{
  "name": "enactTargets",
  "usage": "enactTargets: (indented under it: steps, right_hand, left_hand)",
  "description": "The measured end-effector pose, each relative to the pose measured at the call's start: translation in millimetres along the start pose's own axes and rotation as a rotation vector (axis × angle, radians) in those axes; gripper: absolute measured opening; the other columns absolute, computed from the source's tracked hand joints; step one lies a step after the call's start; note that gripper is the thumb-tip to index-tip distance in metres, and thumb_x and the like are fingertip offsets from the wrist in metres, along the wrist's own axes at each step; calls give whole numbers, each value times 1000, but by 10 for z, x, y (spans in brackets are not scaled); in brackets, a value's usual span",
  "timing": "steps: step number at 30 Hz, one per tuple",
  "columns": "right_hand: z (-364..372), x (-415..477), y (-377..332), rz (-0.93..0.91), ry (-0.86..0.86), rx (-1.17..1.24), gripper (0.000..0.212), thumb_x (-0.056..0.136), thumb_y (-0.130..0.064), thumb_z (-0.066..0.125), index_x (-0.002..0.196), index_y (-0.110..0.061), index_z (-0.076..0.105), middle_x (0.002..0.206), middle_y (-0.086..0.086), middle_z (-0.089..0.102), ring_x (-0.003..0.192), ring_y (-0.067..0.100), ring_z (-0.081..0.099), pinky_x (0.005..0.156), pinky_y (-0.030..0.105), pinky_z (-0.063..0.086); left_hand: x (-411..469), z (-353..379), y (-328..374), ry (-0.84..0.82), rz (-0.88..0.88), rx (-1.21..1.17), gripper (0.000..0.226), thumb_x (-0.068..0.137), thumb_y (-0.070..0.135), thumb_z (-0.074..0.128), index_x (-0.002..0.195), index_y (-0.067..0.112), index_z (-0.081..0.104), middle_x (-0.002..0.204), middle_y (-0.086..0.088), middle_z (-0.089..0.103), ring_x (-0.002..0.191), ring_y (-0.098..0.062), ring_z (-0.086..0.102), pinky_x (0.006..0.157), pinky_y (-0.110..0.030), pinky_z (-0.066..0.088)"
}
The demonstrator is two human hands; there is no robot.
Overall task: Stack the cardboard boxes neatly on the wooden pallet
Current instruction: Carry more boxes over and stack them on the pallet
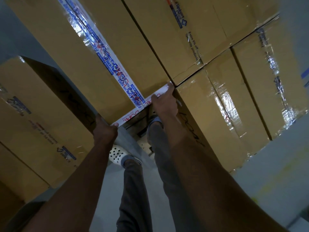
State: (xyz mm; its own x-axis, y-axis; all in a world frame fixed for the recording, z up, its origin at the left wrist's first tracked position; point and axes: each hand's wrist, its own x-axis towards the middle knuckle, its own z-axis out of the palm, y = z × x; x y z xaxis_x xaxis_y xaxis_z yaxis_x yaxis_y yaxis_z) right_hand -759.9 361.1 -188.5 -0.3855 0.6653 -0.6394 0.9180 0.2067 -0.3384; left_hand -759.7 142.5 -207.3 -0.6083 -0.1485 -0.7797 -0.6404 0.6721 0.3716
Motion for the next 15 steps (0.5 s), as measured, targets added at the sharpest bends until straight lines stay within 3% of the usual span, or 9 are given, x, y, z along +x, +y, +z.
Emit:
enactTargets:
  steps: [4,9,11,13,15]
  right_hand:
    - [-116,54,52,4,-9,-35,79,95,-38,63,157,-27,15,130,14,64,116,35,63,82,37,42]
    - [-178,112,129,19,-54,-17,82,94,-40,66,157,-30,15,129,17,66,118,39,61,95,47,49]
    - [-167,114,144,41,-85,25,83,91,-40,67,154,-36,15,122,15,69,114,39,63,97,49,51]
    - [-122,146,184,77,-113,63,87,82,-47,67,148,-46,11,117,14,70,107,38,66,93,54,54]
    - [-15,290,324,107,-125,121,90,68,-52,65,139,-57,11,111,14,70,99,38,70,87,58,57]
  left_hand:
    - [-5,29,85,19,-66,-41,70,93,18,69,154,20,33,142,-21,54,127,-43,53,98,-41,45]
    - [1,26,47,13,-66,-89,73,93,18,70,155,26,32,142,-19,55,127,-42,54,98,-40,45]
    - [14,20,-12,-31,-66,-160,73,89,23,71,151,31,34,134,-23,59,108,-43,63,84,-41,52]
    - [13,5,-88,-115,-47,-281,67,90,21,71,145,31,34,114,-30,62,71,-34,63,61,-38,53]
    - [35,-7,-163,-166,-37,-315,65,95,13,69,148,26,34,102,-21,60,61,-23,55,58,-32,47]
